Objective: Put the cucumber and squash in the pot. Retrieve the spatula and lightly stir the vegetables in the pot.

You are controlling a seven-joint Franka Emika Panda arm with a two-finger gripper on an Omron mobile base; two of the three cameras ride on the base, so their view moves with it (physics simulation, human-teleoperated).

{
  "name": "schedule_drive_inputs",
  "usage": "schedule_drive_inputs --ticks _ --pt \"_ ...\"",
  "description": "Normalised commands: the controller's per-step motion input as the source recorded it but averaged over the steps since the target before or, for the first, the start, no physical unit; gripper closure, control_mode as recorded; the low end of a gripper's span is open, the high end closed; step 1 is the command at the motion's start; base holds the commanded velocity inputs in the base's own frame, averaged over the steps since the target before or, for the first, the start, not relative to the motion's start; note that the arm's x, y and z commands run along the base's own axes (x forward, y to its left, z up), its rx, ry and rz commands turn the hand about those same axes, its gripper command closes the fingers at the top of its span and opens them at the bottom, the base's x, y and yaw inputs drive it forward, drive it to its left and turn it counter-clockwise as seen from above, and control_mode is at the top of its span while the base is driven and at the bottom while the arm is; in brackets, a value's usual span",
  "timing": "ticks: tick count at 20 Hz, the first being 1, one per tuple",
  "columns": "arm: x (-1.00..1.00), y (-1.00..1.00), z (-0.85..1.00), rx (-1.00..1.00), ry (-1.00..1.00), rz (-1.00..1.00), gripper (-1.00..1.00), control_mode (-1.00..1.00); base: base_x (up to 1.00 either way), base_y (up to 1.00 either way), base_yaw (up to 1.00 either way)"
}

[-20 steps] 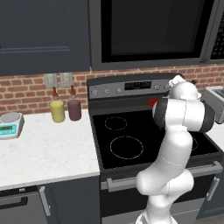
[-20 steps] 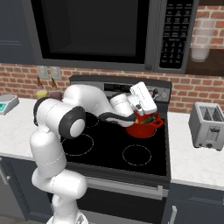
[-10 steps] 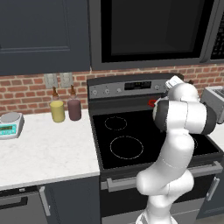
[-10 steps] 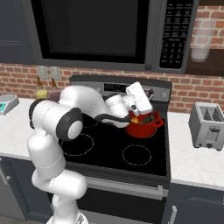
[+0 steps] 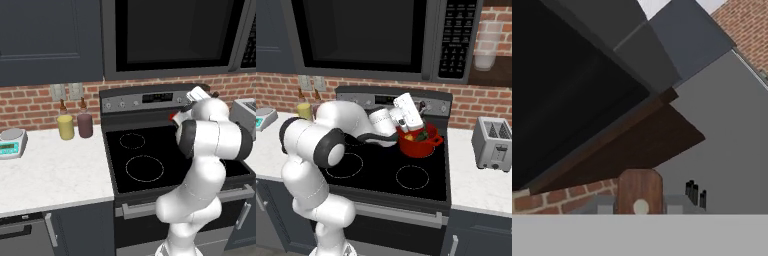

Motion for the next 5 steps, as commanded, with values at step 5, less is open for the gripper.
schedule_drive_inputs --ticks 5 --pt "-0.31 0.17 0.03 0.14 0.04 0.00 1.00 -1.00 0.00 0.00 0.00"
